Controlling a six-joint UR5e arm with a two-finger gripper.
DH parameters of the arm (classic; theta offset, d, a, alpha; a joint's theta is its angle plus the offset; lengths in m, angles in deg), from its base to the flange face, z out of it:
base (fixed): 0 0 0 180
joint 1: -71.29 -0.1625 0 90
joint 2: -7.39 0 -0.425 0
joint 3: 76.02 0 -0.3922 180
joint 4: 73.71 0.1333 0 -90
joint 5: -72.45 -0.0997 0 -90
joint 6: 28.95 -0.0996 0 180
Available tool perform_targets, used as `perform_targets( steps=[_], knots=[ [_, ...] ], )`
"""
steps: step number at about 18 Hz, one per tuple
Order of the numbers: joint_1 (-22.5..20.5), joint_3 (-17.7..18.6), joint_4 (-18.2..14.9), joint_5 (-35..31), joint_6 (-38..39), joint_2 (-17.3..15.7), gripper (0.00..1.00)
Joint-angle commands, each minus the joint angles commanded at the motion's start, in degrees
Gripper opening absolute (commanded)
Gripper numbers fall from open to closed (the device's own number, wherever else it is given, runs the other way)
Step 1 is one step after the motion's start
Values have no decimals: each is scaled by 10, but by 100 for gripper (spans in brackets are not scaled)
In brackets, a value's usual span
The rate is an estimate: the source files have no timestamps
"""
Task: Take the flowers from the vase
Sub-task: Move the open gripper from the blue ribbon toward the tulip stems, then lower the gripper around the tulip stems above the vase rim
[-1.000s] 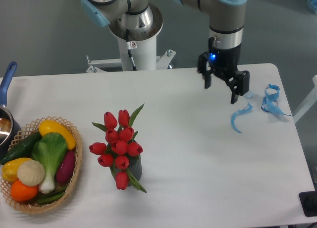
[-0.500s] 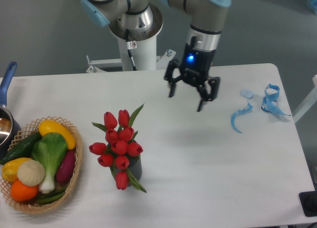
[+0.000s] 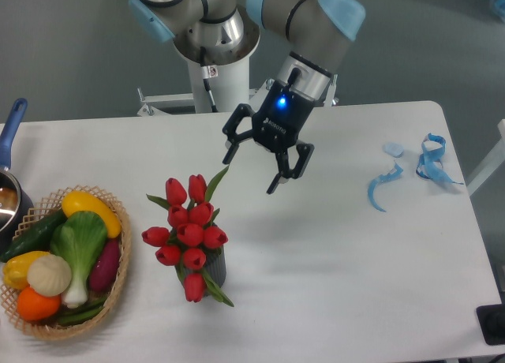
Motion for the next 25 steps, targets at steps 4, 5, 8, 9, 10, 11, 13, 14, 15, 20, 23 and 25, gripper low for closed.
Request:
perform_targets(
  steps=[4, 5, 8, 9, 10, 11, 13, 14, 15, 20, 23, 25],
  knots=[
    [20, -36, 10, 8, 0, 39, 100],
    [22, -42, 11, 8, 0, 47, 100],
    [41, -55, 17, 8, 1, 60, 100],
    [45, -60, 18, 8, 1, 65, 100],
    [51, -68, 19, 7, 1, 80, 100],
    [59, -75, 19, 7, 1, 88, 100],
    [69, -78, 19, 5, 1, 94, 100],
    [71, -78, 19, 5, 1, 94, 100],
    [74, -78, 19, 4, 0, 95, 100],
    [83, -77, 19, 2, 1, 99, 100],
    [89, -76, 19, 1, 0, 104, 100],
    [91, -77, 20, 1, 1, 104, 100]
  ],
)
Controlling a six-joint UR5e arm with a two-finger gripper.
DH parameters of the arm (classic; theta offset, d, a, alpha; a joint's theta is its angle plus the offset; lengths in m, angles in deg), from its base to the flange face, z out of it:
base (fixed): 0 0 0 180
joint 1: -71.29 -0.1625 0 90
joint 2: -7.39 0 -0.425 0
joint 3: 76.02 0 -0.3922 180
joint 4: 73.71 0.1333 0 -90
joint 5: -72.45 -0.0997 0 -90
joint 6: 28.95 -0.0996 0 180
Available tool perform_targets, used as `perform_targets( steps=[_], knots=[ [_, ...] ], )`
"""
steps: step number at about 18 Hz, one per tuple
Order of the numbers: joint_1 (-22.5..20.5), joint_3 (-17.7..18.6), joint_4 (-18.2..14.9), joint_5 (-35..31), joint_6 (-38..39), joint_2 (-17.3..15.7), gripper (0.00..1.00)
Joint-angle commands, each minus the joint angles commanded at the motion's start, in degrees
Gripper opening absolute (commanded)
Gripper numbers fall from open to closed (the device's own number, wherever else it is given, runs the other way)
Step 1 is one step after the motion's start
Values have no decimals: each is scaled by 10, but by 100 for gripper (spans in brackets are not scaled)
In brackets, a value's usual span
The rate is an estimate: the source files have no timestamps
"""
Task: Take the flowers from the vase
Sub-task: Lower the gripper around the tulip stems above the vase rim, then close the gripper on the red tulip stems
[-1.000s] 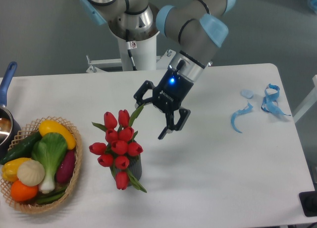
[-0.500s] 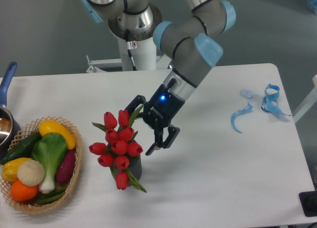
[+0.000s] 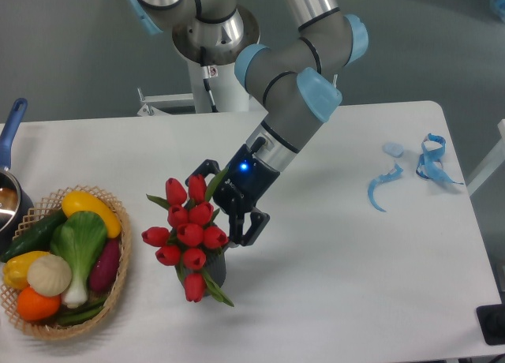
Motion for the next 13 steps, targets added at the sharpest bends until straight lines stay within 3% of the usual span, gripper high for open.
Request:
perform_targets(
  steps=[5, 8, 13],
  knots=[
    [0, -5, 2, 0, 4, 2, 51],
    [0, -5, 2, 0, 5, 0, 35],
    [-3, -6, 2, 5, 7, -4, 21]
  ],
)
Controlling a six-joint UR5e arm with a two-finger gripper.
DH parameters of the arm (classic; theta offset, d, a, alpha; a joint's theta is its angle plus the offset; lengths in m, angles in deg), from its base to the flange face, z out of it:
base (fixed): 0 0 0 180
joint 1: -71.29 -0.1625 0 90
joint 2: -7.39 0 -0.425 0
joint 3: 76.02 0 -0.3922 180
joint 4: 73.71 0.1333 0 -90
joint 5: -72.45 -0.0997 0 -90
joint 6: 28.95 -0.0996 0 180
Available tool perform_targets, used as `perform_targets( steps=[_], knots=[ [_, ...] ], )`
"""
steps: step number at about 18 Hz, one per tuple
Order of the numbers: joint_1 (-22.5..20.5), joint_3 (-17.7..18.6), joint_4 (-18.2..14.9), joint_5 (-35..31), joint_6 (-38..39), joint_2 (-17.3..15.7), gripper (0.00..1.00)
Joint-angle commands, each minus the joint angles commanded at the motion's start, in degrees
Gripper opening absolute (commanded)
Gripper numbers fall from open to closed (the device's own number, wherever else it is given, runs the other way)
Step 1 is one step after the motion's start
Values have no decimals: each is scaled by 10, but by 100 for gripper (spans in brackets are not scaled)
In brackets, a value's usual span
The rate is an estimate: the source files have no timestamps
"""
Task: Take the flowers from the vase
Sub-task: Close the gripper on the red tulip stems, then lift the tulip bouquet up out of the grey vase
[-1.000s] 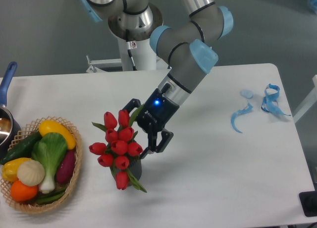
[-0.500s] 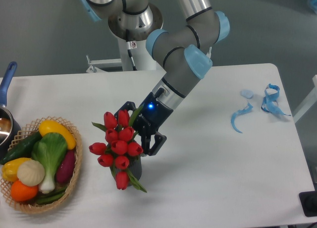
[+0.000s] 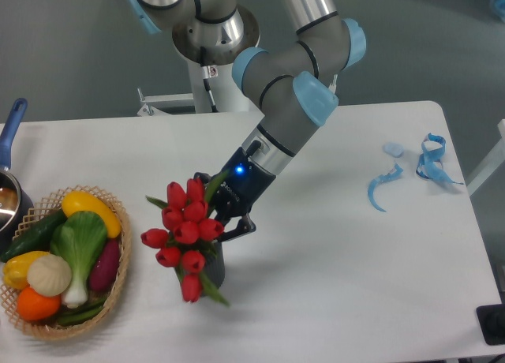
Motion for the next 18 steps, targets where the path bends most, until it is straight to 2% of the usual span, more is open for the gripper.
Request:
perform_targets(
  steps=[6, 18],
  knots=[
    [-5, -12, 0, 4, 32, -8, 22],
    [-9, -40, -1, 22, 178, -83, 22]
  ],
)
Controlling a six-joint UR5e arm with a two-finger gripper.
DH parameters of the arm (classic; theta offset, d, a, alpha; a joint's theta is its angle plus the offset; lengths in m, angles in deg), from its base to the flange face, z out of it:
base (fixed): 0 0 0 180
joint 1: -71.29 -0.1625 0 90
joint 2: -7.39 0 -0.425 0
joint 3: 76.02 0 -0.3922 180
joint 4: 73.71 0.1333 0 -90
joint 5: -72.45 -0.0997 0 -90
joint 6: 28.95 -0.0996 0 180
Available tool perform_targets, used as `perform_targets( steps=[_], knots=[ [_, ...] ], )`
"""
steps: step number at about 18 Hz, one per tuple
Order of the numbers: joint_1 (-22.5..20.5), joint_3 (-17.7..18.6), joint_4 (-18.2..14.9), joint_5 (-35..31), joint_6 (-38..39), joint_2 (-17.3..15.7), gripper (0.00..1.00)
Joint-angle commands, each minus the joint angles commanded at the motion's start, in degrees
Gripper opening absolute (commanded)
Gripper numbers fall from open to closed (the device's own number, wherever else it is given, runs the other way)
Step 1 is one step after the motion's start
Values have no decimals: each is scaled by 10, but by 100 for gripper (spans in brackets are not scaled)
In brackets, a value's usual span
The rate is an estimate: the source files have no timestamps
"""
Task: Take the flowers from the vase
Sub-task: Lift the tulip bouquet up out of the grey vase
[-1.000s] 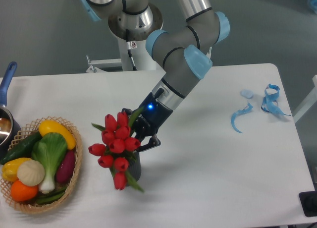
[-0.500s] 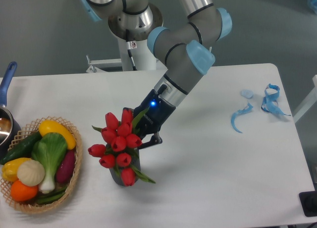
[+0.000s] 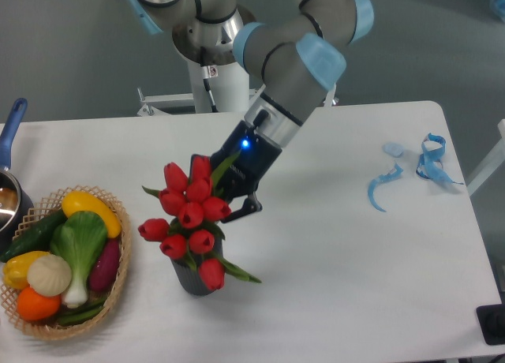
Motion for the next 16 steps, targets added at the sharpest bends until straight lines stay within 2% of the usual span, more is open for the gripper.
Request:
perform_targets(
  steps=[7, 12, 16],
  knots=[
    [1, -58, 0, 2, 81, -6, 22],
    [0, -118, -3, 19, 166, -18, 22],
    [-4, -137, -3, 27, 218, -31, 22]
  ],
)
